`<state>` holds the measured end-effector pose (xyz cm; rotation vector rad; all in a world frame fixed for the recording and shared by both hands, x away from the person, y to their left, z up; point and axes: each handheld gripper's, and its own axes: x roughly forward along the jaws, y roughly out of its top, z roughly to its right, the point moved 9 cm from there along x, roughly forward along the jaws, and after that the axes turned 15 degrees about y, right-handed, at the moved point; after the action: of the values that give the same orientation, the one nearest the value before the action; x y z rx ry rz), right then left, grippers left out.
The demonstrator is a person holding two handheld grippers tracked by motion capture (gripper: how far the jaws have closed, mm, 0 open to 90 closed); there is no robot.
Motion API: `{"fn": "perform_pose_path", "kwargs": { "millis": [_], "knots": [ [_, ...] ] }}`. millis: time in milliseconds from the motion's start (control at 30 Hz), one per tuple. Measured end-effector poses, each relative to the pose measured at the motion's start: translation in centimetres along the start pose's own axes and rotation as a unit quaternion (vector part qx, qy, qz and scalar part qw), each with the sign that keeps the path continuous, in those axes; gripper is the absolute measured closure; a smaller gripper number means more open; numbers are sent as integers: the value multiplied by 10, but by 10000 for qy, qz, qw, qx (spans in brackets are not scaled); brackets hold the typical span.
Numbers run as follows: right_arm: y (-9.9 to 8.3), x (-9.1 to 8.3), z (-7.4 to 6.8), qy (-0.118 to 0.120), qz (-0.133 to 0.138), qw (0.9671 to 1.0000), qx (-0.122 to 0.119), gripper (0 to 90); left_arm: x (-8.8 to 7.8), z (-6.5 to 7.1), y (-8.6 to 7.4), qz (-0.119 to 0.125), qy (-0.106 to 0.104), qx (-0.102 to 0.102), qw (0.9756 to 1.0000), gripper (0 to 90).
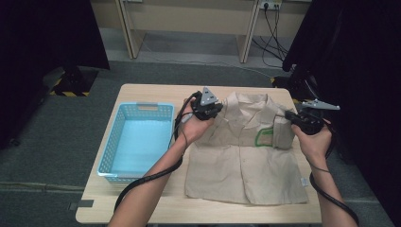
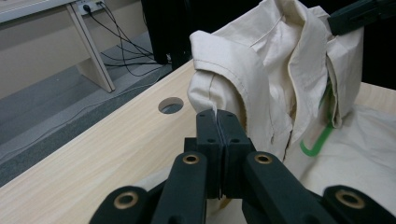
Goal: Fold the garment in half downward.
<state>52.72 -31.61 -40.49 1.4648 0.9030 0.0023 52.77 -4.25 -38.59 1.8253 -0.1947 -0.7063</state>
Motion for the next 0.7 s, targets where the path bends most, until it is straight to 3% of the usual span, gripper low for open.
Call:
{"fn": "perform_pose_path", "kwargs": {
  "millis": [233,700],
  "knots": [
    [-9,-13,-5,53,51,9999,-71,899,-15,12,-3,13,-53,232,9997,888],
    [-29,-30,-23,140,34,9995,-270,898,-40,31,-24,-74,-244,624,9977,885]
  ]
}}
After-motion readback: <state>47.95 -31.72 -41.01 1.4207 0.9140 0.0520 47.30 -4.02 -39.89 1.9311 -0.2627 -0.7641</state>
